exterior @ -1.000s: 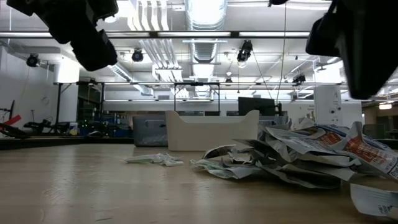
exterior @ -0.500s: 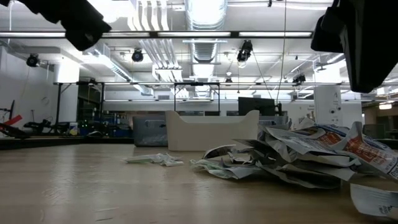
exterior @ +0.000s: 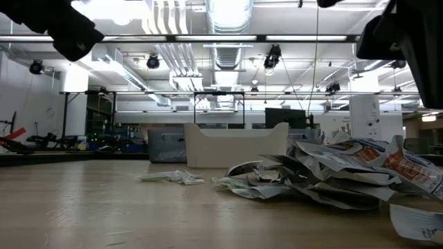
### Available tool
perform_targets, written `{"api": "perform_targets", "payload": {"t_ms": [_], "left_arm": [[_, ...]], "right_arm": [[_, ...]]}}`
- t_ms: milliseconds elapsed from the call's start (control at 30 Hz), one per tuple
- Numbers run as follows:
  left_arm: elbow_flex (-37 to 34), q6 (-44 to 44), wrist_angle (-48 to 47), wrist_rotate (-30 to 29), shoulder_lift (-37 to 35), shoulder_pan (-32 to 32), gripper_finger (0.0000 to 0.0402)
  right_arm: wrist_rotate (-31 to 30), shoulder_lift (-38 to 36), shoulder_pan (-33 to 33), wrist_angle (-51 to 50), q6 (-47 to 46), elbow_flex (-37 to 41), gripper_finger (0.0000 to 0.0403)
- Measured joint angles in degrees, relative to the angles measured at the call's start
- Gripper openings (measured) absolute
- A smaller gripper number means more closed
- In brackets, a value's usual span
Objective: Pick & Place First Aid Supplies
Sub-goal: Put the white fingertip band aid into the left black bin
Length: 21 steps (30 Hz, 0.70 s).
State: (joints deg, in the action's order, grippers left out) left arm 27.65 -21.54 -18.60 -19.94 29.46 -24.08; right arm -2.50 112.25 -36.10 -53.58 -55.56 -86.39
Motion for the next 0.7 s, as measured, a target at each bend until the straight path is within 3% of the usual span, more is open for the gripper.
{"api": "perform_targets", "payload": {"t_ms": [233, 700], "left_arm": [[-2.61, -1.05, -0.07, -1.12, -5.48, -0.02, 0.0099], [-3.59, -1.42, -0.47, -1.13, -6.87, -0.02, 0.0099]], "right_arm": [[-0.02, -0.02, 0.00, 0.03, -0.87, 0.02, 0.0050], [-3.28, 0.08, 0.11, 0.00, 2.76, 0.02, 0.0140]]}}
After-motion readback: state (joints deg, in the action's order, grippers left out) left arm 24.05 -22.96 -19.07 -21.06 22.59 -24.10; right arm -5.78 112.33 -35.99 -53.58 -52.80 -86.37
